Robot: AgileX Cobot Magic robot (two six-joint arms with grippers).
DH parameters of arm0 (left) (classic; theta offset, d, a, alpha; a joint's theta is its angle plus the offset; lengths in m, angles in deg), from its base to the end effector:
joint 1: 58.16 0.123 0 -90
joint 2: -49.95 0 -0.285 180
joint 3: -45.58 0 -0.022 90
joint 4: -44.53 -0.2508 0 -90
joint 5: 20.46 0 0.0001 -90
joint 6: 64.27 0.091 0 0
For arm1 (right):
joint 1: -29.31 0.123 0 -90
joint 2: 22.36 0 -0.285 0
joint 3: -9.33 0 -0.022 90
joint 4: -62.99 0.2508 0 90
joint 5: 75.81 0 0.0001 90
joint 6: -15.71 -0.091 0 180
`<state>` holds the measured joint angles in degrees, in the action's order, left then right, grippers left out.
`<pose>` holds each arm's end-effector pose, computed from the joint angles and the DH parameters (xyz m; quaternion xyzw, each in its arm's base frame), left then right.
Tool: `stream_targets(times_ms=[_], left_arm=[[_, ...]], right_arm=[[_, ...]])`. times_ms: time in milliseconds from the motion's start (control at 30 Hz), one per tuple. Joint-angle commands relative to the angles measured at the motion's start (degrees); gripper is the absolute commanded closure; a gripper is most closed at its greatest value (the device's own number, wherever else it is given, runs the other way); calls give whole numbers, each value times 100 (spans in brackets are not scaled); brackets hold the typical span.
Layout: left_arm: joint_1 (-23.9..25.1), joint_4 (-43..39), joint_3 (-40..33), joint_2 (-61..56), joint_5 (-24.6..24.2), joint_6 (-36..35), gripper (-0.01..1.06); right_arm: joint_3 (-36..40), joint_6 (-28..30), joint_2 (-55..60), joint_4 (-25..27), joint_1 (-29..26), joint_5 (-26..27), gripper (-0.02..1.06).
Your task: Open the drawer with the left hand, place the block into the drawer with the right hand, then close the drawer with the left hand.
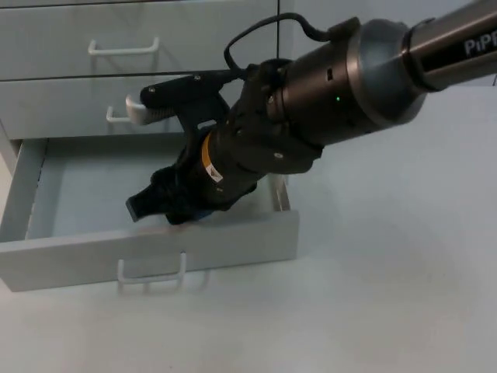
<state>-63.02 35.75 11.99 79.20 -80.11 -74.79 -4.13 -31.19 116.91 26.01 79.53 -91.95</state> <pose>0.0416 0.0085 0.3482 -0.0410 0.8732 0.0116 0.4856 0.3260 0.3677 0.1125 -0.2851 0.8887 0.1109 0.3415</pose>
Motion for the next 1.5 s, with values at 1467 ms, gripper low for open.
stream_targets(times_ms=[1467], left_arm=[[20, -87, -2, -25, 37, -40, 0]], right_arm=[[3122, 2124, -3869, 2163, 299, -1635, 40]])
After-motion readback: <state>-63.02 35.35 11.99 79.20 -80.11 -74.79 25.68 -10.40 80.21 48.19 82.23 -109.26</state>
